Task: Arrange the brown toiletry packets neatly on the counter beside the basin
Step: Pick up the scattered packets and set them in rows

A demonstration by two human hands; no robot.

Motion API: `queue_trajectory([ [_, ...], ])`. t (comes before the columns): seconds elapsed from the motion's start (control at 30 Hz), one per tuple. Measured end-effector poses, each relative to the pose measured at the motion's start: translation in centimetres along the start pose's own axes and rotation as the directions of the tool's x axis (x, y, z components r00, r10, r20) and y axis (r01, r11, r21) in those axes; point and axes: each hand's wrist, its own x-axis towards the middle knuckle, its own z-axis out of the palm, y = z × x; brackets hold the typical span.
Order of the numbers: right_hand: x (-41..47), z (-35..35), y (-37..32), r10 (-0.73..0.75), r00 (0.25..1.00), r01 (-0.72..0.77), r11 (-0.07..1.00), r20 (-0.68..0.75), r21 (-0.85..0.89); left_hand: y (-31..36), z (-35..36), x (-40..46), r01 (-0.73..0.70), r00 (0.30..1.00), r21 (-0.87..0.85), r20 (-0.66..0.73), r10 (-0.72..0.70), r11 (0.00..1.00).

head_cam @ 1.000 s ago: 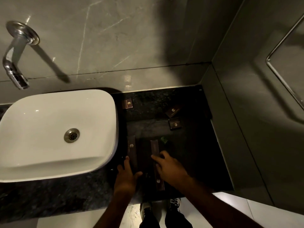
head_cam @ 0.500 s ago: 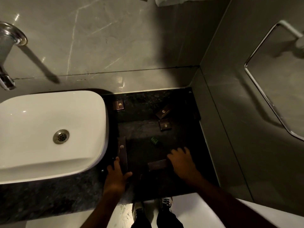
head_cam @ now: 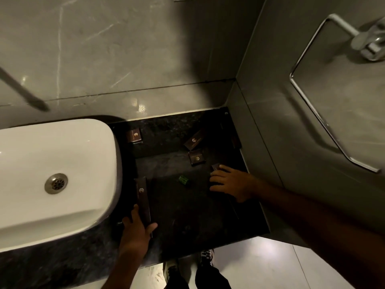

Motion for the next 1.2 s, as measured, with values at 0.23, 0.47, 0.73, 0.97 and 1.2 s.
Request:
queue_trajectory([
  [0.23, 2.5, 0.4, -4.0, 0.851, 0.472, -0.656, 0.166, 0.229, 0.736, 0.0, -0.1, 0.1, 0.016, 1.000, -0.001, 0.017, -0.016, 1.000],
  [0.47, 1.3, 2.7, -5.1, 0.847, 0.429, -0.666, 0.062, 0.314, 0.744, -0.4, 0.0, 0.3, 0.011, 1.000, 0.000, 0.022, -0.011, 1.000],
  [0.73, 8.6, -5.3, 4.8, 0.680, 0.706, -0.625, 0.730, -0.198, 0.276, -0.5, 0.3, 0.5, 0.011, 1.000, -0.015, -0.002, -0.011, 1.000],
  [0.97, 14.2, -11.1, 10.7, 0.298, 0.954, -0.293, 0.949, 0.032, -0.115, -1.2, 0.9, 1.2, 0.019, 1.000, -0.006, -0.013, -0.019, 1.000],
  [1.2, 14.6, -14.3, 0.1, 0.648, 0.543, -0.120, 0.689, -0.534, 0.715, -1.0, 0.5, 0.7, -0.006, 1.000, -0.023, -0.014, 0.006, 1.000],
])
